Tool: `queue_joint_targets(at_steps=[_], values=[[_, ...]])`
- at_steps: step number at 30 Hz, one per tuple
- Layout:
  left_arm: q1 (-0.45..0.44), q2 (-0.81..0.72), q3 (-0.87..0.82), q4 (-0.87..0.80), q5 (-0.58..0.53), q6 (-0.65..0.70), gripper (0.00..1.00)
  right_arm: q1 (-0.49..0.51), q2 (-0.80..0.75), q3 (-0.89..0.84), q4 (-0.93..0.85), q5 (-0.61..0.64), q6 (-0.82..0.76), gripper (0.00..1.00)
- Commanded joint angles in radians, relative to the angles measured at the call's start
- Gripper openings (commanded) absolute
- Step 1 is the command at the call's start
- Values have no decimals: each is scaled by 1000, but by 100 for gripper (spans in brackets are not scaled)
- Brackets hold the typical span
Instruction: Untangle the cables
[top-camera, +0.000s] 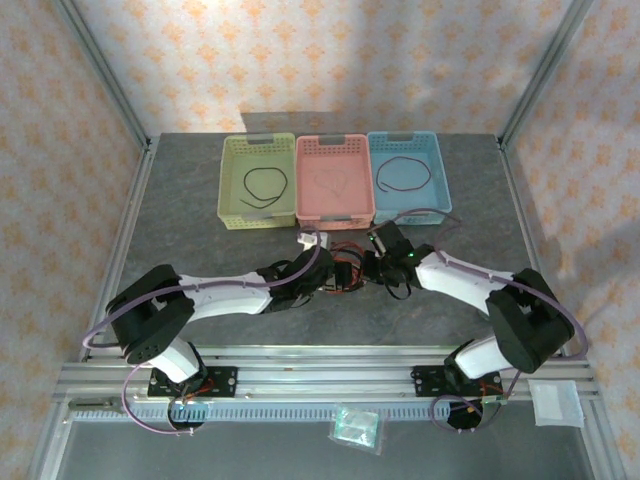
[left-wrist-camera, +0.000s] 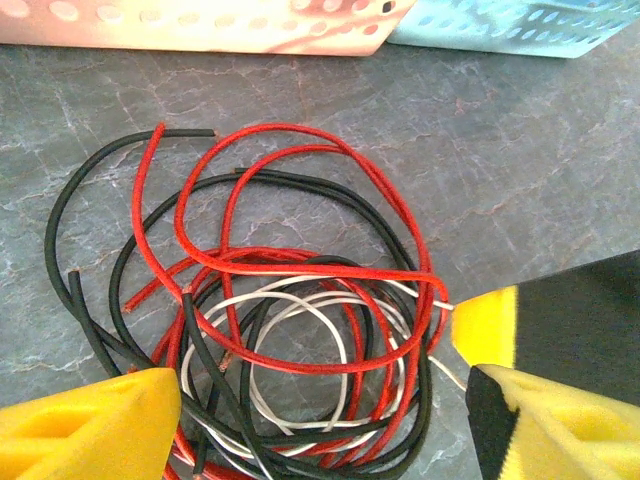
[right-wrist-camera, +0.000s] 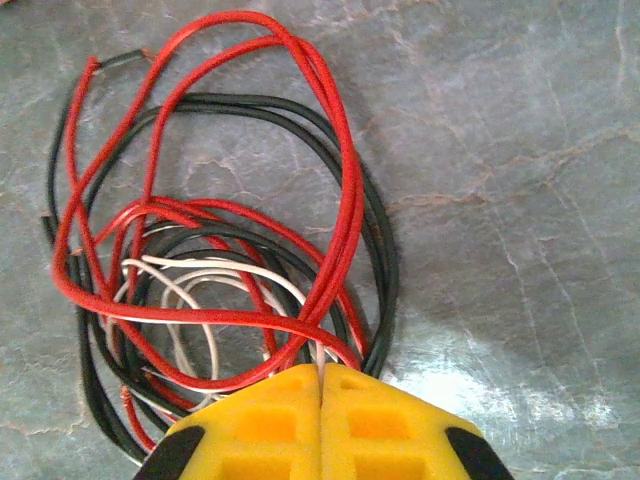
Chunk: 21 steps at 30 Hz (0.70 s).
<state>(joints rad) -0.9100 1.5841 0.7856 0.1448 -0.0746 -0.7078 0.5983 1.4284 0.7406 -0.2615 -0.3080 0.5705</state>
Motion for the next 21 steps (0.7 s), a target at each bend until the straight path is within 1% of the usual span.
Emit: queue_joint_targets(at_steps=[1,2,3,4,9,14,21], values=[[-3,31,41,-33,-45,-12,85,-5,-51,30,-7,-3,-45,0],[-4,43,52,-42,-49,-13,88,-5,-59,27,-8,-3,-49,0],[-3,53,64,-55,-54,-15,88,-5,-64,28,-7,-5,-53,0],[-2,63,80,-73,-67,-19,90,-5,-69,29,-7,-8,-56,0],[3,102,107,-82,-64,-25,91,-5,-92,34,-9,-14,-70,0],[2,129,110,-82,-69,-44,88,-5,-126,36,-10,-19,-75,0],[8,156,113,-80,-66,-47,88,-5,-159,67,-13,-49,-97,0]])
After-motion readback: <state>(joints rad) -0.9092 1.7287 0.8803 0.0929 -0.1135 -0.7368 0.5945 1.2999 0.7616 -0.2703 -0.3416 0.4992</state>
